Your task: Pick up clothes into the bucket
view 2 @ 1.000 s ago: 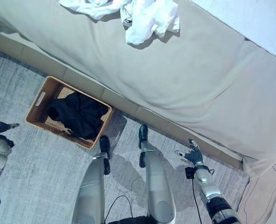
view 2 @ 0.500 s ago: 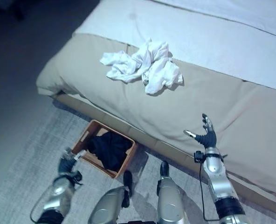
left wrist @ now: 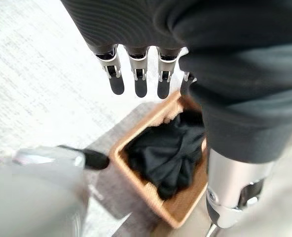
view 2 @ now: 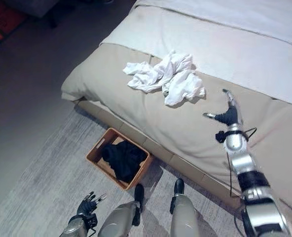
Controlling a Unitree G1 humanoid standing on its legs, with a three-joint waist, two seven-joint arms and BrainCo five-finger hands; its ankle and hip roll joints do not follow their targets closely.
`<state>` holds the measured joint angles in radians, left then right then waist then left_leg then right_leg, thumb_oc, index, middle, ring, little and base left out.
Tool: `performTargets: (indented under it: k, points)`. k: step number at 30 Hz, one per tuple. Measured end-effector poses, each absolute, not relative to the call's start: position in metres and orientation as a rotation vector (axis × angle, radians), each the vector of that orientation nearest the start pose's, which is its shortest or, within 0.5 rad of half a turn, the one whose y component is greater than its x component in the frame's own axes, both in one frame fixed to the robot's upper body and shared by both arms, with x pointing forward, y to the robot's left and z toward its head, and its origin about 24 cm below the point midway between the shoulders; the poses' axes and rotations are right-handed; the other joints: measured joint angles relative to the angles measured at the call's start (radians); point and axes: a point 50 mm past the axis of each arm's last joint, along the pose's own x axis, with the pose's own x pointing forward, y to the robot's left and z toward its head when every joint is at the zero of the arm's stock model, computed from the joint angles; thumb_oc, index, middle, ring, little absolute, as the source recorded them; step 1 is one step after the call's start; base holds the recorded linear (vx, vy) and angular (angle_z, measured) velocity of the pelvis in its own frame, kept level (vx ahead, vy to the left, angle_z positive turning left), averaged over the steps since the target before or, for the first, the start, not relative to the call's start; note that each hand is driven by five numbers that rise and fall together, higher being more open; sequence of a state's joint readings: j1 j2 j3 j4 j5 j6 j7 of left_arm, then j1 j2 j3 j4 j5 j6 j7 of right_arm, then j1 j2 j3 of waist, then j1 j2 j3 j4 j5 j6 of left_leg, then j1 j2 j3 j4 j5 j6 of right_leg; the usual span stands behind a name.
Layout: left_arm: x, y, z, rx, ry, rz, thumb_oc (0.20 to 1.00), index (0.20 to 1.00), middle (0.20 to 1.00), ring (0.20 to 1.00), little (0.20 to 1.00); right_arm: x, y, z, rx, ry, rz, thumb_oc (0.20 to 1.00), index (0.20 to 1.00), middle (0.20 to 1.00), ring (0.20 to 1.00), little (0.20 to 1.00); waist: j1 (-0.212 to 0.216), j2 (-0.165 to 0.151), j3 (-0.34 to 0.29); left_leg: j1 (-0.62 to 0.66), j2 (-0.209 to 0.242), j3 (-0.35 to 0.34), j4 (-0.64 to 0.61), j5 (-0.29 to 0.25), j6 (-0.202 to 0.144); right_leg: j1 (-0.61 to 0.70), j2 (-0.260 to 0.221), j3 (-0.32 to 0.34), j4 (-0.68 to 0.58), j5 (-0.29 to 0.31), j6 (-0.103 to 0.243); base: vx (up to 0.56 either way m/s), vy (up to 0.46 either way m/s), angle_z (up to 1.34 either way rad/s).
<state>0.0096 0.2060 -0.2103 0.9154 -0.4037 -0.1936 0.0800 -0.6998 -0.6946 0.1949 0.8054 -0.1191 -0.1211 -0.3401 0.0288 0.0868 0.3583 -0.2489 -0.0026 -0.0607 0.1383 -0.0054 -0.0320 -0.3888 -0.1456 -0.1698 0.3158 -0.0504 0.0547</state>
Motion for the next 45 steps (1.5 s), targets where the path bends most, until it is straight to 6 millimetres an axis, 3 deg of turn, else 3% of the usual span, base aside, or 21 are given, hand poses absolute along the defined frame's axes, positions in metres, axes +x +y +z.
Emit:
performTargets:
  k: [2, 3, 6, 9, 12, 15, 19, 26, 30, 38, 45]
  points:
    - [0.164, 0.195, -0.124, -0.023, 0.733, 0.119, 1.000, 1.000, 1.000, 1.000, 1.000, 0.365, -0.307, 0.161, -0.852, -0.117, -0.482, 1.000, 1.000, 1.000, 1.000, 1.000, 0.008, 0.002, 0.002, -0.023, -0.003, -0.001, 0.000, 0.005, -0.001, -0.027, 0.001, 0.005, 0.006, 0.001, -0.001, -0.02, -0.008, 0.05]
    - [0.166, 0.192, -0.122, -0.026, 0.720, 0.112, 1.000, 1.000, 1.000, 1.000, 1.000, 0.369, -0.307, 0.170, -0.853, -0.129, -0.503, 1.000, 1.000, 1.000, 1.000, 1.000, 0.034, 0.005, 0.011, -0.028, 0.000, -0.003, -0.003, 0.009, 0.003, -0.038, -0.001, -0.004, 0.019, -0.002, -0.004, -0.04, -0.041, 0.03]
    - [0.185, 0.178, -0.108, 0.007, 0.626, 0.004, 1.000, 1.000, 1.000, 1.000, 1.000, 0.382, -0.310, 0.218, -0.880, -0.189, -0.591, 1.000, 1.000, 1.000, 1.000, 1.000, 0.036, 0.020, 0.072, -0.082, -0.011, -0.014, 0.022, 0.013, 0.002, -0.093, -0.009, -0.002, 0.060, -0.011, -0.013, -0.05, -0.037, 0.10]
    - [0.202, 0.163, -0.094, 0.017, 0.546, -0.073, 1.000, 1.000, 1.000, 1.000, 1.000, 0.383, -0.320, 0.249, -0.882, -0.197, -0.677, 1.000, 1.000, 1.000, 1.000, 1.000, 0.039, 0.026, 0.143, -0.134, -0.024, -0.038, 0.032, 0.027, -0.004, -0.160, -0.034, -0.009, 0.130, -0.035, -0.020, -0.06, -0.041, 0.27]
    - [0.207, 0.157, -0.091, 0.039, 0.526, -0.114, 1.000, 1.000, 1.000, 1.000, 1.000, 0.383, -0.324, 0.258, -0.916, -0.179, -0.707, 1.000, 1.000, 1.000, 1.000, 1.000, 0.043, 0.031, 0.157, -0.197, -0.038, -0.057, 0.059, 0.039, -0.018, -0.225, -0.052, -0.019, 0.189, -0.053, -0.034, -0.04, -0.044, 0.28]
    - [0.213, 0.152, -0.083, 0.030, 0.479, -0.111, 1.000, 1.000, 1.000, 1.000, 1.000, 0.374, -0.339, 0.280, -0.901, -0.206, -0.790, 1.000, 1.000, 1.000, 1.000, 1.000, 0.053, 0.049, 0.171, -0.269, -0.063, -0.093, 0.083, 0.046, -0.022, -0.302, -0.087, -0.039, 0.258, -0.079, -0.051, 0.00, -0.059, 0.35]
    - [0.217, 0.153, -0.078, 0.018, 0.446, -0.081, 1.000, 1.000, 1.000, 1.000, 1.000, 0.364, -0.352, 0.304, -0.912, -0.234, -0.859, 1.000, 1.000, 1.000, 1.000, 1.000, 0.077, 0.050, 0.170, -0.325, -0.088, -0.112, 0.083, 0.047, -0.023, -0.381, -0.124, -0.041, 0.329, -0.124, -0.046, 0.01, -0.058, 0.28]
    - [0.223, 0.151, -0.068, -0.061, 0.393, -0.042, 1.000, 1.000, 1.000, 1.000, 1.000, 0.359, -0.350, 0.335, -0.893, -0.303, -0.899, 1.000, 1.000, 1.000, 1.000, 1.000, 0.091, 0.051, 0.170, -0.403, -0.087, -0.141, 0.040, 0.091, -0.042, -0.477, -0.137, -0.061, 0.356, -0.127, -0.052, -0.02, -0.035, 0.11]
    - [0.228, 0.147, -0.060, -0.083, 0.355, -0.043, 1.000, 1.000, 1.000, 1.000, 1.000, 0.358, -0.348, 0.342, -0.921, -0.321, -0.907, 1.000, 1.000, 1.000, 1.000, 1.000, 0.101, 0.051, 0.170, -0.429, -0.093, -0.150, 0.031, 0.103, -0.044, -0.510, -0.146, -0.065, 0.370, -0.129, -0.055, 0.01, -0.018, 0.09]
    - [0.235, 0.140, -0.046, -0.140, 0.287, -0.059, 1.000, 1.000, 1.000, 1.000, 1.000, 0.352, -0.335, 0.385, -0.913, -0.442, -0.941, 1.000, 1.000, 1.000, 1.000, 1.000, 0.106, 0.053, 0.169, -0.467, -0.113, -0.162, 0.021, 0.122, -0.043, -0.561, -0.174, -0.068, 0.399, -0.132, -0.057, 0.02, -0.010, 0.08]
    - [0.235, 0.138, -0.046, -0.147, 0.291, -0.065, 1.000, 1.000, 1.000, 1.000, 1.000, 0.350, -0.337, 0.395, -0.928, -0.381, -0.887, 1.000, 1.000, 1.000, 1.000, 1.000, 0.129, 0.053, 0.168, -0.505, -0.113, -0.176, 0.021, 0.131, -0.048, -0.599, -0.178, -0.077, 0.415, -0.135, -0.062, 0.01, -0.026, 0.05]
